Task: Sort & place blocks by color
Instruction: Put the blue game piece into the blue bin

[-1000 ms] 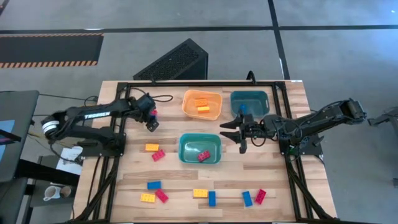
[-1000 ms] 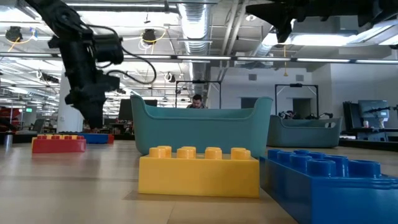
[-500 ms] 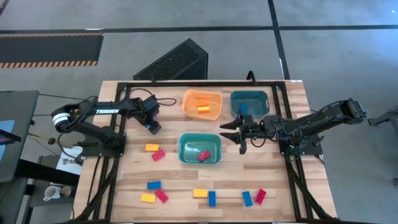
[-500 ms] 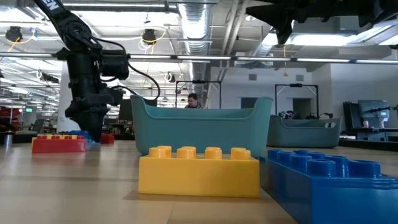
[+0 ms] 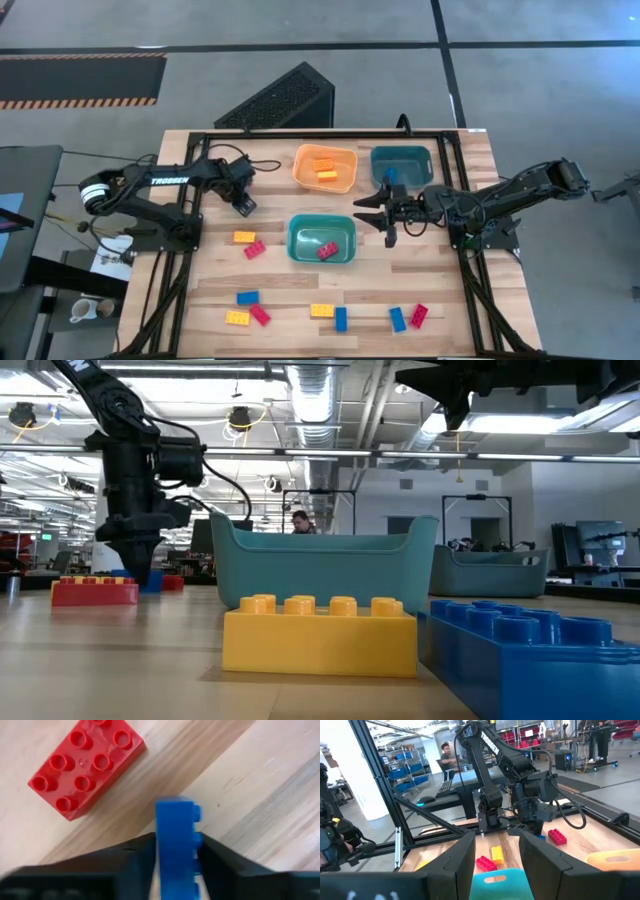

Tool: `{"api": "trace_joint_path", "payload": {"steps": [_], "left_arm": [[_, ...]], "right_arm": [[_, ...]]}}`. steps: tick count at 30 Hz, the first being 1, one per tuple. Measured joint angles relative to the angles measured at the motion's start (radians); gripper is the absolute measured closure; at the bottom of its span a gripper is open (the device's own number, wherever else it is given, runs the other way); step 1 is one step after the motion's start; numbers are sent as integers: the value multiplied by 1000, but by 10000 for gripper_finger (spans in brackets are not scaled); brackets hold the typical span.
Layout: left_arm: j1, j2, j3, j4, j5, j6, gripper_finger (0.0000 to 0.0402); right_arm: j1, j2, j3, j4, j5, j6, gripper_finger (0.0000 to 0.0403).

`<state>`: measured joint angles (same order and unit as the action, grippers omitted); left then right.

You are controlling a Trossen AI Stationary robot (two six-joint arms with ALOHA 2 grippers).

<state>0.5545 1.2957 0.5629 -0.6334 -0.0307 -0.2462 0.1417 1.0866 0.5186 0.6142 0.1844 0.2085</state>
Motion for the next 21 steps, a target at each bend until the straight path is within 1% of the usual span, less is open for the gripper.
{"api": "trace_joint_path", "payload": {"steps": [1, 2, 5, 8, 12, 14, 17, 21], "left_arm": [[-4, -1, 0, 6, 0, 10, 333], [-8, -4, 0, 17, 6, 19, 350], [-23, -24, 0, 65, 44, 24, 347], [-39, -72, 2, 132, 98, 27, 347], [-56, -148, 45, 211, 159, 48, 347], [-68, -183, 64, 289, 193, 73, 347], [-84, -217, 70, 478, 261, 72, 347], [-94, -201, 71, 738, 347, 56, 347]], "right_arm": [[0, 0, 0, 0, 0, 0, 228], [1, 0, 0, 0, 0, 0, 228], [6, 0, 0, 0, 0, 1, 228], [14, 0, 0, 0, 1, 1, 228], [23, 0, 0, 0, 4, 1, 228], [28, 0, 0, -4, 21, 1, 228], [27, 6, 0, -13, 49, 1, 228], [3, 67, -1, -16, 79, 3, 228]]}}
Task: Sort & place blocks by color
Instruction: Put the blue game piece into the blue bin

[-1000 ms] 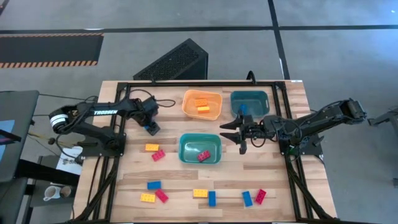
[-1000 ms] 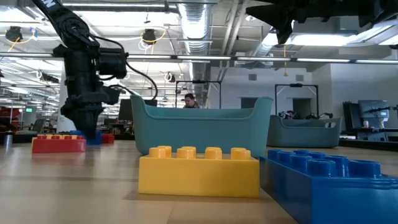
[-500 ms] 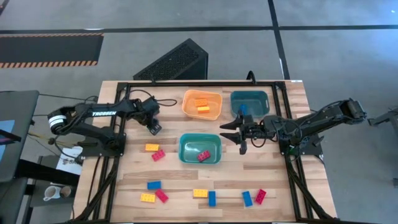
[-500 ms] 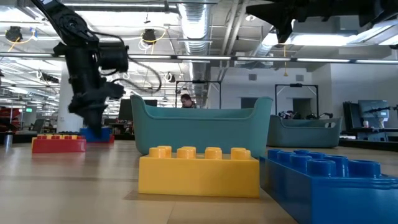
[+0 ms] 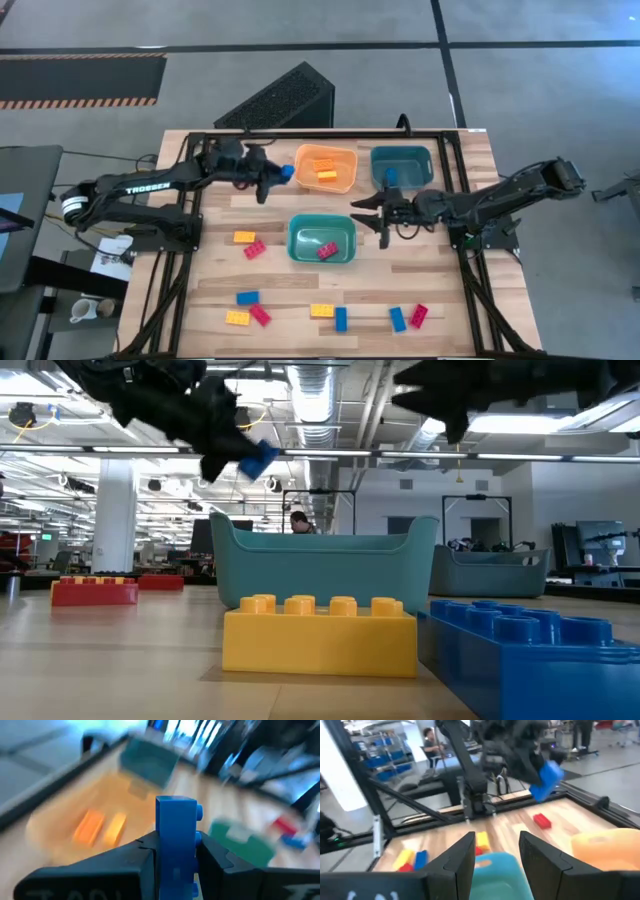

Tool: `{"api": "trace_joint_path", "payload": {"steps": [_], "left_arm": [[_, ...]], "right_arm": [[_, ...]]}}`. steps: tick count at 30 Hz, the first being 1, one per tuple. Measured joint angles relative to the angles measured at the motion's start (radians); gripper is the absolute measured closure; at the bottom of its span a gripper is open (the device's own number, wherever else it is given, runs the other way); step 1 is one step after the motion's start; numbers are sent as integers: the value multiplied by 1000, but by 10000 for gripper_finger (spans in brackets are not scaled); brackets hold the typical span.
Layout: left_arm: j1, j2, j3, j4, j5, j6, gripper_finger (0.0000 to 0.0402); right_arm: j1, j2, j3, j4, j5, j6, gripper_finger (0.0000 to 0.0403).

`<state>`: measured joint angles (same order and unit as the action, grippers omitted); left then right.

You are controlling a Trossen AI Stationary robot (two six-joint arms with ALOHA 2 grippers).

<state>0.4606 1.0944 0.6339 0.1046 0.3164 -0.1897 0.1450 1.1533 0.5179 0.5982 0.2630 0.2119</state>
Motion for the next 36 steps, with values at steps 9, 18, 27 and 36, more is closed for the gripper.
{"api": "trace_joint_path", "payload": {"steps": [9, 18, 27, 36], "left_arm": [[-62, 157, 0, 386, 104, -60, 347], [-150, 243, 0, 502, 124, -58, 347], [-190, 243, 0, 540, 123, -47, 347], [-192, 243, -1, 505, 132, -34, 347]], "right_arm": [[-145, 149, 1, 106, -52, 27, 209], [-246, 252, 57, 248, -249, 100, 111], [-243, 413, 249, 244, -265, 10, 66], [-239, 452, 301, 256, -284, -38, 97]]}}
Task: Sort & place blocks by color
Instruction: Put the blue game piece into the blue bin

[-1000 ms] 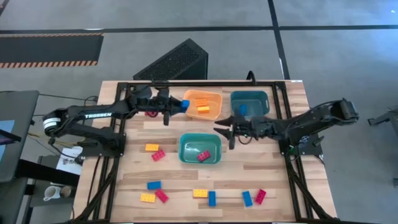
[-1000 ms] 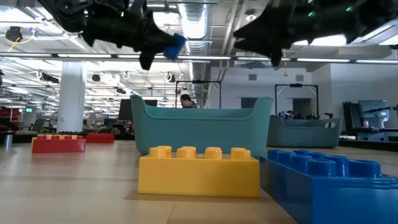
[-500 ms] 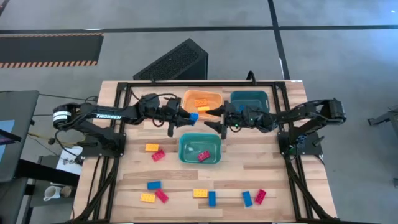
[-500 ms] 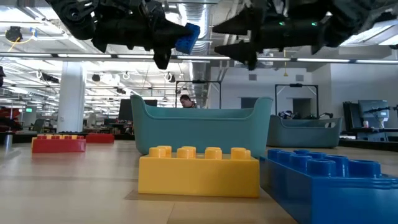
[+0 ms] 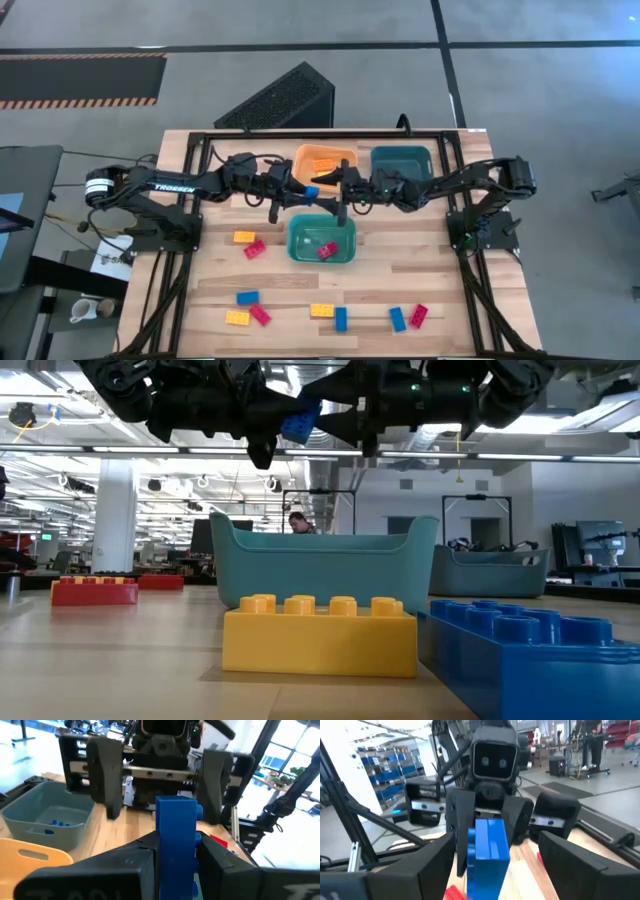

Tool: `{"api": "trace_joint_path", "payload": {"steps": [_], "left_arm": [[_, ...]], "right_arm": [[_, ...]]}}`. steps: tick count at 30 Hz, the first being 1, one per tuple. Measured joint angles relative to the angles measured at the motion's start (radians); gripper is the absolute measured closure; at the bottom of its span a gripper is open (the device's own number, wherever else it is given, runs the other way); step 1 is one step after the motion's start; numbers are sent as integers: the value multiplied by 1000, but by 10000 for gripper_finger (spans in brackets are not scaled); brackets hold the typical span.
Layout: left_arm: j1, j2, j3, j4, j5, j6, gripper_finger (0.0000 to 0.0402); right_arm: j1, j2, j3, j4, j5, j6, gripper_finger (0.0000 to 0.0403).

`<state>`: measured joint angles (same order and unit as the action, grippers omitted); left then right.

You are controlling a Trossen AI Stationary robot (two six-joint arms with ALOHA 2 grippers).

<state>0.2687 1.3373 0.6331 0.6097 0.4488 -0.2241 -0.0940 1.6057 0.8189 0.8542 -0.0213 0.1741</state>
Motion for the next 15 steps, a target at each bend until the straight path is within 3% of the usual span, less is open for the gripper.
{"api": "trace_joint_path", "payload": {"steps": [7, 15], "left_arm": [[0, 0, 0, -12, -1, 6, 347], [1, 0, -1, -9, -9, 7, 346]], "right_arm": [[0, -2, 0, -10, -6, 0, 160], [-7, -3, -1, -29, -72, 4, 307]]}}
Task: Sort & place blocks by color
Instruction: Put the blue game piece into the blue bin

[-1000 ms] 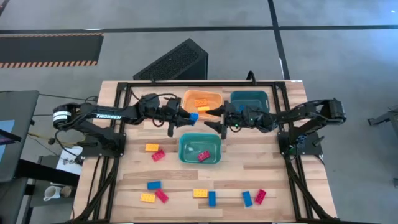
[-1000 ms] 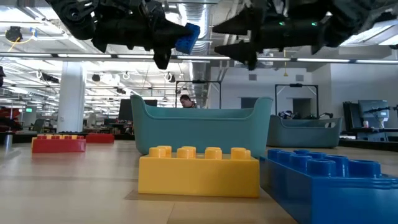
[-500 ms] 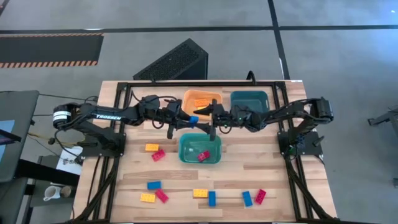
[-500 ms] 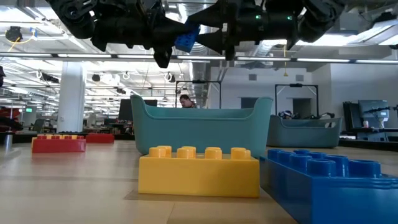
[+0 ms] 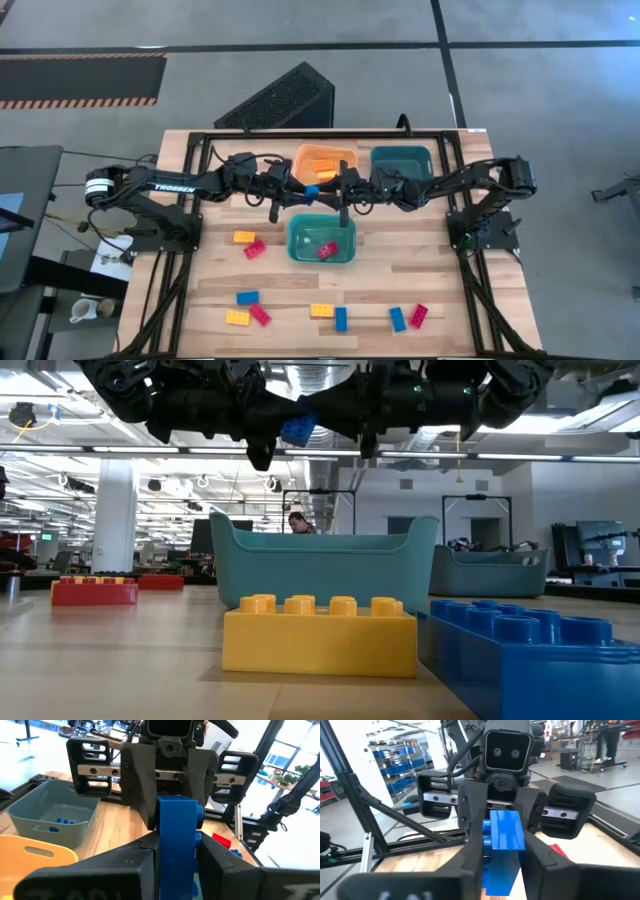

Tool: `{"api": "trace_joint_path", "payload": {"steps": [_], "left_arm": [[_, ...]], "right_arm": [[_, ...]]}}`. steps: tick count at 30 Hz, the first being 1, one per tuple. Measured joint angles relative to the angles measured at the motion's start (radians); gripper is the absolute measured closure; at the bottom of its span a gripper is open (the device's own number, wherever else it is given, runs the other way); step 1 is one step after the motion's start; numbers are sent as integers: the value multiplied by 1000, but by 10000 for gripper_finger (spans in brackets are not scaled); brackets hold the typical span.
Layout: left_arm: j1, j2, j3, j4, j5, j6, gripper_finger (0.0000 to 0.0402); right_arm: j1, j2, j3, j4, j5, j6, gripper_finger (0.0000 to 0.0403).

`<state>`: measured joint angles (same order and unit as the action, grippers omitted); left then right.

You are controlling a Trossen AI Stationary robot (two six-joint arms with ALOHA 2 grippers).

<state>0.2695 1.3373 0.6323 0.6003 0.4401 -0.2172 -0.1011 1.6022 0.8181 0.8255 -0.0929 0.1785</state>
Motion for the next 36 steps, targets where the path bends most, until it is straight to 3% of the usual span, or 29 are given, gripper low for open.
{"api": "trace_joint_path", "payload": {"steps": [8, 18, 21, 24, 30, 36], "left_arm": [[0, 0, 1, -15, -8, -9, 317], [43, -45, 1, -113, -81, 21, 186], [71, -82, 1, -154, -87, 35, 157], [89, -118, 1, -210, -89, 46, 142], [58, -153, 1, -221, -94, 86, 146], [5, -154, -14, -146, -146, 124, 168]], "right_arm": [[-10, 0, 0, -6, -13, 0, 312], [-47, -83, -1, -145, -13, -10, 312], [-59, -158, 0, -302, 43, -27, 312], [-79, -245, 0, -504, 180, -38, 312], [-159, -397, 0, -954, 410, 39, 312], [-291, -448, -23, -1206, 462, 109, 312]]}}
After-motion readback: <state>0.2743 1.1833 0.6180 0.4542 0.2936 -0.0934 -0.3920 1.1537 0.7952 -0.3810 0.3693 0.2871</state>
